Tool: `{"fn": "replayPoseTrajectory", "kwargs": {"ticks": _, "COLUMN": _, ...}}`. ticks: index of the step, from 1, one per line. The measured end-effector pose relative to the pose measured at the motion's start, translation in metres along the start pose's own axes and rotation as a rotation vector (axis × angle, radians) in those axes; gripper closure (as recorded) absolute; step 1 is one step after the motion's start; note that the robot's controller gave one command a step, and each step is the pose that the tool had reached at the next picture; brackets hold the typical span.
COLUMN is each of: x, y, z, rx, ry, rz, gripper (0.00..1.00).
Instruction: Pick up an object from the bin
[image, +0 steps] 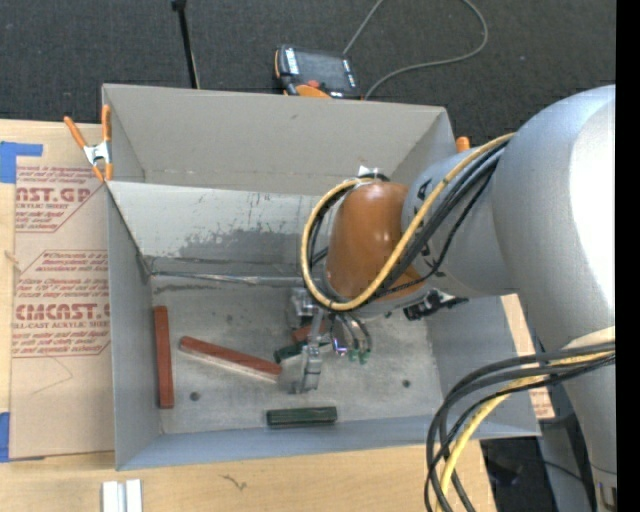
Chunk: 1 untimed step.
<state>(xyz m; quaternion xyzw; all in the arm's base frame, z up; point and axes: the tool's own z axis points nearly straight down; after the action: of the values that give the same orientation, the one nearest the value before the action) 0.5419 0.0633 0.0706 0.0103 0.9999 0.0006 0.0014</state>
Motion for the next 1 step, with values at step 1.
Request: {"fn": "replayPoseTrajectory", "kwargs": {"ticks": 1, "x": -0.0016, "y": -0.0005, "z": -0.0015, "rx": -0.001, "ry": -0.004, "rz": 0.002, "gripper": 1.0}}
